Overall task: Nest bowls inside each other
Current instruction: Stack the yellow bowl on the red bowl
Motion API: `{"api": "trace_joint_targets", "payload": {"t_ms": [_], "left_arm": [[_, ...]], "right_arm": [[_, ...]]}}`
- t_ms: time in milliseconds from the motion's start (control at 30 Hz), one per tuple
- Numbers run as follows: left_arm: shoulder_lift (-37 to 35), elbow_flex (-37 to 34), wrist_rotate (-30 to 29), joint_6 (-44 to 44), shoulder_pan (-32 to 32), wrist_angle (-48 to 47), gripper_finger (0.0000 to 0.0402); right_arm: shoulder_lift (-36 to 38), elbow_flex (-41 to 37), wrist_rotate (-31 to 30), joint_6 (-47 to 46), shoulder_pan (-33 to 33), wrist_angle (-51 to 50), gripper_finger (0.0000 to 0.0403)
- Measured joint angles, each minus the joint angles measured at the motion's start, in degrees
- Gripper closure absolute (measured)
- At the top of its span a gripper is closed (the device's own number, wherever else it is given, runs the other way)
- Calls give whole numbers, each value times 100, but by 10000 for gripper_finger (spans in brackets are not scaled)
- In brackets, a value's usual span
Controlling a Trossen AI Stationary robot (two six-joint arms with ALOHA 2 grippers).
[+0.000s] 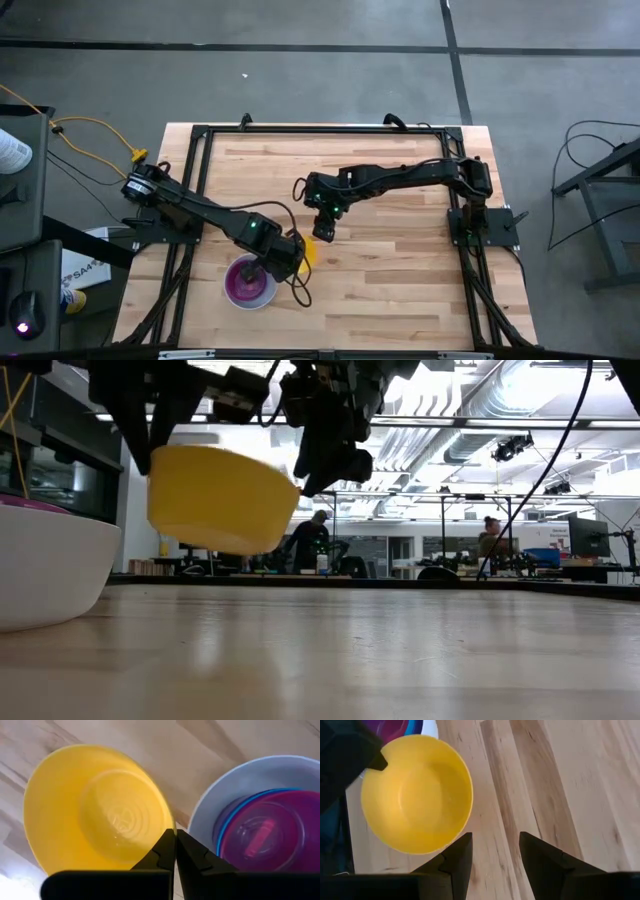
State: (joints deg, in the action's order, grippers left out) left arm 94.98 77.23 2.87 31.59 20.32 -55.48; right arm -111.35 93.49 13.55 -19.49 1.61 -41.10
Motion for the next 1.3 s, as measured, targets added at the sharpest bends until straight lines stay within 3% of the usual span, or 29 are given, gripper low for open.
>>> {"api": "trace_joint_targets", "payload": {"t_ms": [700,900,1033,1300], "left_arm": [[-57,-44,-495,-554,958,-388,401],[-433,-44,-1118,-667,1302,-364,401],[-686,-44,-1167,-1116,1431,-366,401],[-828,-44,-1840,-2215,2100,-674,401]], "right_arm": [[-2,0,-10,15,504,213,247],[-2,0,-4,-16,557,393,247],[-4,0,1,-109,557,428,247],[-4,0,8,-124,553,442,247]]}}
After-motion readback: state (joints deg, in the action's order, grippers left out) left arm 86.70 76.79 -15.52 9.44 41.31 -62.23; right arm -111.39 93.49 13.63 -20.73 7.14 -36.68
